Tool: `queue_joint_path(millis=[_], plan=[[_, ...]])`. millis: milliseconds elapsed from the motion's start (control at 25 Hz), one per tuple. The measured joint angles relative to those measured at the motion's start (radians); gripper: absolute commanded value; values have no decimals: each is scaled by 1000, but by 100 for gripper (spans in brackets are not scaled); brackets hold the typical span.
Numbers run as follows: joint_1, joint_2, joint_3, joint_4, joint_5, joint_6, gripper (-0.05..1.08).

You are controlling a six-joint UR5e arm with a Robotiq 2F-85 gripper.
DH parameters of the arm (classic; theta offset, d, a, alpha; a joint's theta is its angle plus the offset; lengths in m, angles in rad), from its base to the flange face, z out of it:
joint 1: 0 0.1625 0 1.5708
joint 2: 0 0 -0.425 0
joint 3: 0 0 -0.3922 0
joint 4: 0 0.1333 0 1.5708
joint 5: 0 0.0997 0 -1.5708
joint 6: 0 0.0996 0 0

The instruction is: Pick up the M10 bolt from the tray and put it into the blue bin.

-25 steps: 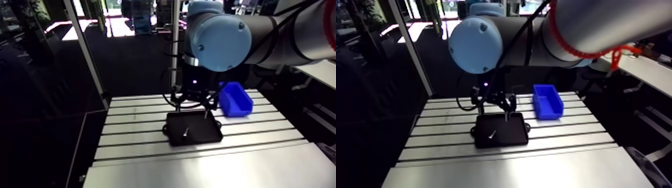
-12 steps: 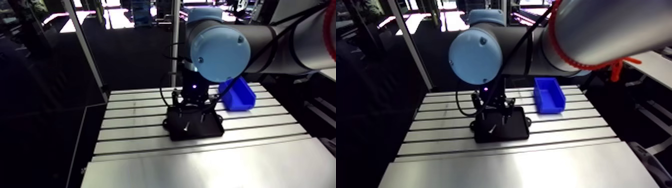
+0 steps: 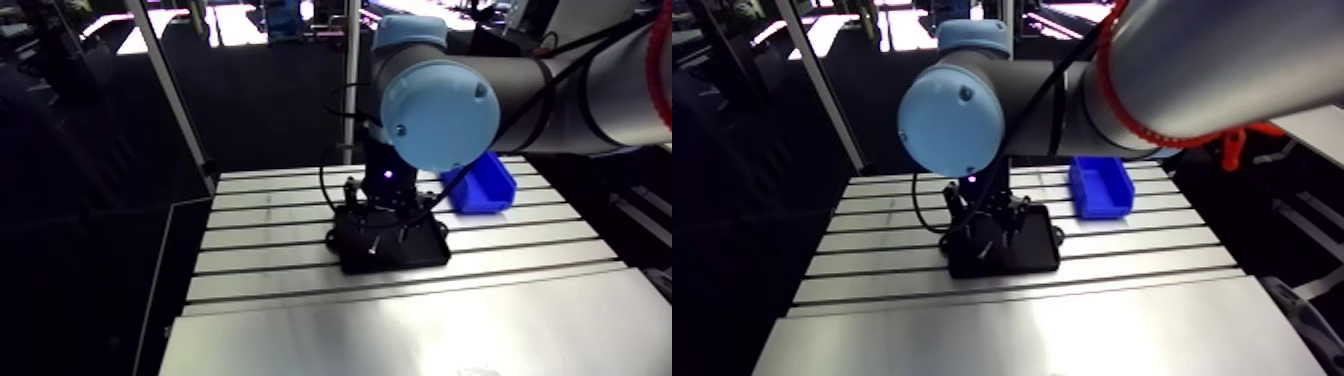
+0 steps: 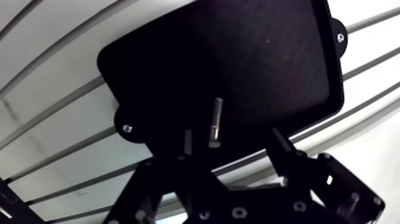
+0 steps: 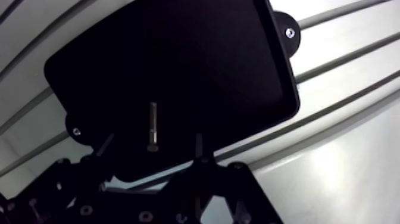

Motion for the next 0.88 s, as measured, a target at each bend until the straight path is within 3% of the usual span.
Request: queue_joint_path(millis=[880], plan=[[1, 43, 6, -18, -3, 0, 35]])
